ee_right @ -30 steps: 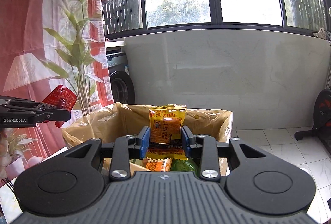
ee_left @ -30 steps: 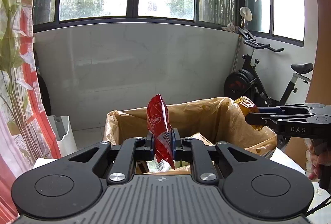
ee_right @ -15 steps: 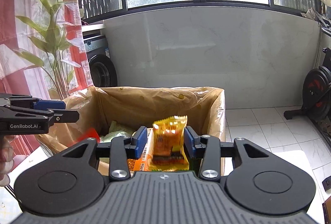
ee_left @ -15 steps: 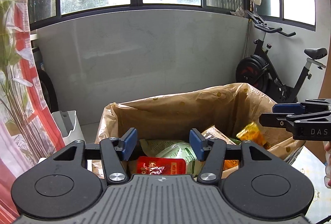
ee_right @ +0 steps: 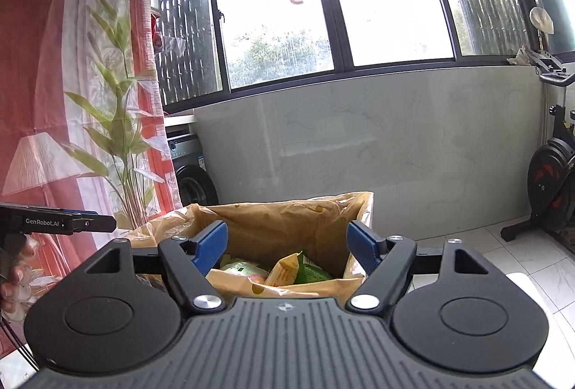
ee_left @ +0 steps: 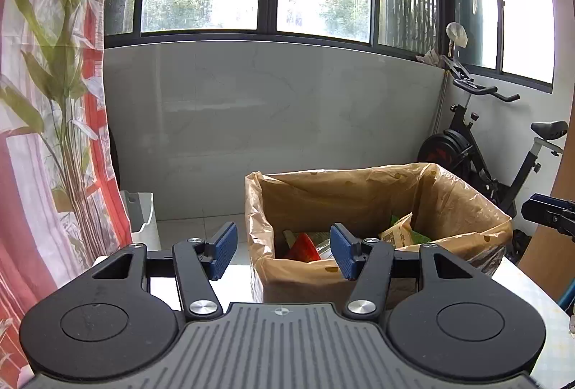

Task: Organize snacks
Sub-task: 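Carry the red packet and yellow bag over the box and open both tools, then grasp the clear packet of red strips with the left tool while the right tool grasps the bread bag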

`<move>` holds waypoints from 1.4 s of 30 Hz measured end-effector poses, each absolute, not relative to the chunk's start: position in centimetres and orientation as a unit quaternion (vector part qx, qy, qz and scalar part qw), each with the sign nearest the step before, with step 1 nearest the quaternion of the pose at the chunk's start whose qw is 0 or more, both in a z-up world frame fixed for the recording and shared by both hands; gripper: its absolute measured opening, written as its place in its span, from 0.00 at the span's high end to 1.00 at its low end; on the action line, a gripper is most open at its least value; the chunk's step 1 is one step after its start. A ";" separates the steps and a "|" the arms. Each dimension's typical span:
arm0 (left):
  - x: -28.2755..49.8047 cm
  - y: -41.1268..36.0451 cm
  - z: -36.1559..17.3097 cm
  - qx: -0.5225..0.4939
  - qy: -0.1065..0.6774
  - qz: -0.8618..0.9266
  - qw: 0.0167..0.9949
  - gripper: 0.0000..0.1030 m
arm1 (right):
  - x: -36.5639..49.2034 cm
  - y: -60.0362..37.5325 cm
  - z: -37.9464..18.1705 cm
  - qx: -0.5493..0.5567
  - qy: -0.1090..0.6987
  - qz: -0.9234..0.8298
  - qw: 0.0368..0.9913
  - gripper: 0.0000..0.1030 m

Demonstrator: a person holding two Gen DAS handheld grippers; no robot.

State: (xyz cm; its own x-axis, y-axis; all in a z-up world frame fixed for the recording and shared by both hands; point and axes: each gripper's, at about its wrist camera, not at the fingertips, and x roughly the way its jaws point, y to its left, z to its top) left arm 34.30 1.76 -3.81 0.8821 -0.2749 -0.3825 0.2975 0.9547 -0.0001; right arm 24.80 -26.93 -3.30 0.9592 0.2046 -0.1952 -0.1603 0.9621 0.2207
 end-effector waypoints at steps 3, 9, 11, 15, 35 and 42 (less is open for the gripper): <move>32.9 3.4 -4.7 0.020 0.192 -0.134 0.972 0.42 | 22.8 -27.0 -4.8 0.106 0.105 0.074 0.986 0.22; 32.0 5.5 -7.7 0.007 0.214 -0.104 0.971 0.42 | 21.6 -25.9 -10.1 0.116 0.173 0.021 0.978 0.15; 31.9 5.9 -8.8 0.002 0.227 -0.093 0.969 0.42 | 21.9 -25.2 -12.4 0.112 0.206 -0.001 0.972 0.15; 31.5 6.5 -10.6 -0.006 0.248 -0.080 0.965 0.42 | 22.9 -23.7 -15.7 0.106 0.263 -0.011 0.959 0.15; 30.4 6.6 -18.5 -0.021 0.355 -0.062 0.932 0.45 | 21.9 -18.4 -21.0 -0.017 0.295 0.044 0.954 0.23; 29.7 7.2 -20.8 -0.132 0.445 -0.058 0.884 0.50 | 21.9 -18.8 -21.0 -0.009 0.295 0.056 0.954 0.23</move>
